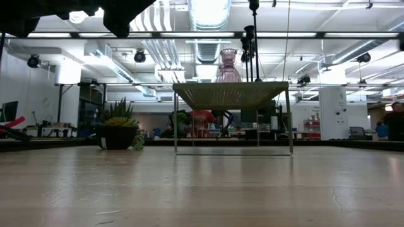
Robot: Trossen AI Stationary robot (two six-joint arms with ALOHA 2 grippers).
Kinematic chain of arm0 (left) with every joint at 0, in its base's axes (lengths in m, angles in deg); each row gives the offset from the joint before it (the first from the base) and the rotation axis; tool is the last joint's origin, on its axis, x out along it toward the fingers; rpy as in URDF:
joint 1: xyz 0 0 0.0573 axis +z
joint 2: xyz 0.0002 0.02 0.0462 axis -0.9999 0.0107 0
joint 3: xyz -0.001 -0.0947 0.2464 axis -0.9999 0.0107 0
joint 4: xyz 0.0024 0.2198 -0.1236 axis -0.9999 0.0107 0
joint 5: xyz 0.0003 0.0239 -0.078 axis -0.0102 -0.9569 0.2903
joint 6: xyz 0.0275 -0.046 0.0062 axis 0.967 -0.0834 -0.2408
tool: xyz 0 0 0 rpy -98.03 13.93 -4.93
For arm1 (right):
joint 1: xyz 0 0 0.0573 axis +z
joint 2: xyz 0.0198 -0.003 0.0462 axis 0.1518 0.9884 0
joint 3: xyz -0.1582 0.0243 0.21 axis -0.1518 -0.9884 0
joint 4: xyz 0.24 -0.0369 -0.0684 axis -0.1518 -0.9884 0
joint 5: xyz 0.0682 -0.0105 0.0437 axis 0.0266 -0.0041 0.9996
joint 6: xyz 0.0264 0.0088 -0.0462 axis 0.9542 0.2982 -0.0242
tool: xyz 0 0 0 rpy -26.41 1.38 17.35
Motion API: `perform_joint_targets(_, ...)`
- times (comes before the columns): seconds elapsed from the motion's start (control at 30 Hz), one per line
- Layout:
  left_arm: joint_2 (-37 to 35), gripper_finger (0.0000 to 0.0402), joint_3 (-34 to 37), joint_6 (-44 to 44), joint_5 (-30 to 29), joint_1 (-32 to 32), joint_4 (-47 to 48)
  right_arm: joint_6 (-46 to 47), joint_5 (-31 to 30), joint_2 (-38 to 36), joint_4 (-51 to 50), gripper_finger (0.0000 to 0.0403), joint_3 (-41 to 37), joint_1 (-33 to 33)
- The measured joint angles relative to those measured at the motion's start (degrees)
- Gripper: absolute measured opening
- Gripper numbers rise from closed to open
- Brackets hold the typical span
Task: Pick & Place candle stick holders
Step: Put the blue scented candle on the shelf
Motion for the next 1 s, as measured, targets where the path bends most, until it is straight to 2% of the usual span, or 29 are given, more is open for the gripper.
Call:
perform_joint_targets(0.2, 0.0, 0.0344, 0.0, 0.0, 0.0, 0.0, 0.0, 7.0, 3.0, 6.4, -5.5, 0.0282, 3.6, 6.1)
perform_joint_targets(0.43, 0.0, 0.0344, 0.0, -0.1, 0.0, 0.0, 0.0, 12.6, 3.2, 9.9, -6.3, 0.0276, 3.6, 10.7)
perform_joint_targets(0.7, 0.0, 0.0344, 0.0, -0.2, -0.1, 0.0, 0.0, 14.2, 2.9, 12.4, -6.1, 0.0272, 3.6, 12.6)
perform_joint_targets(0.87, 0.0, 0.0344, 0.0, 0.2, -0.1, 0.2, 0.0, 11.6, -2.4, 14.4, -5.7, 0.028, 3.5, 12.3)
perform_joint_targets(1.0, 0.0, 0.0344, 0.0, 0.1, -0.1, 0.3, 0.1, 10.0, -3.3, 16.2, -5.4, 0.0283, 3.2, 10.9)
